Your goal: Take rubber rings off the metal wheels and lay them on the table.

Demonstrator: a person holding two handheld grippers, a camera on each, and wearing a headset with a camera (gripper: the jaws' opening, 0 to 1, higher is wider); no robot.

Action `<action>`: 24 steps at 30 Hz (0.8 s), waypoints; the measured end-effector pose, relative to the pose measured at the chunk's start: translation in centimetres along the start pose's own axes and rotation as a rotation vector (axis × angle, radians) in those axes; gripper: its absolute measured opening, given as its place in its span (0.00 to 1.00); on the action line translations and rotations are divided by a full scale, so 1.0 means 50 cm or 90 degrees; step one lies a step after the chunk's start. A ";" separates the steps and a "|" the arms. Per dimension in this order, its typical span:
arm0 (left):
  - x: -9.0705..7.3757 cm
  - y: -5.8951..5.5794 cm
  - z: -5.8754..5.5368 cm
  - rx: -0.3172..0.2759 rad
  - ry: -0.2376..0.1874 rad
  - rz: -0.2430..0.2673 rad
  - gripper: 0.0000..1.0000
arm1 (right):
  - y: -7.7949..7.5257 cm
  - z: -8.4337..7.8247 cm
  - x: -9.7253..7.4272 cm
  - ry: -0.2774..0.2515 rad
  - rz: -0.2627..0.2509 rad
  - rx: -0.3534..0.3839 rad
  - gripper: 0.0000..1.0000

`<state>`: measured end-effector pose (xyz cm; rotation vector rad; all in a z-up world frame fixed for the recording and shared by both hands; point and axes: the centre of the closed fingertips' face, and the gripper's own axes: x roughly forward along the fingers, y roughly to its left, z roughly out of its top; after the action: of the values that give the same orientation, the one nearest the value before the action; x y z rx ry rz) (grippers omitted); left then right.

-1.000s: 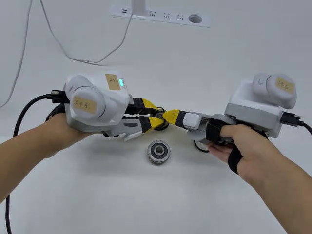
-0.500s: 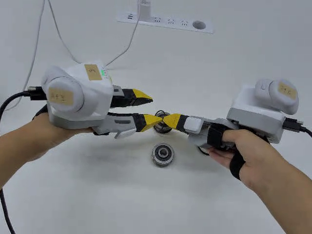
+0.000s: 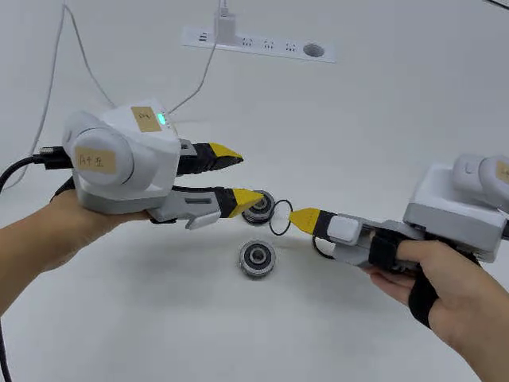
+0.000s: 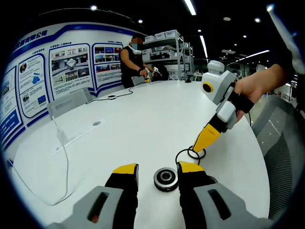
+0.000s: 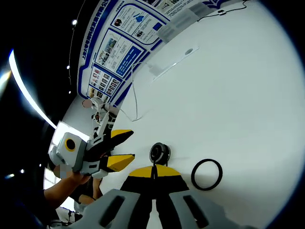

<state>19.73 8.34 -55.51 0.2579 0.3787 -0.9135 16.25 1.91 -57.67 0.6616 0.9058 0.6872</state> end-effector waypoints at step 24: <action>-0.001 -0.016 -0.004 0.000 0.011 -0.007 0.33 | -0.085 -0.007 -0.062 -0.035 -0.091 0.046 0.02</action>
<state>19.02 8.00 -55.73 0.2637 0.3959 -0.9233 15.61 -2.96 -59.56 0.6706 0.9203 0.5084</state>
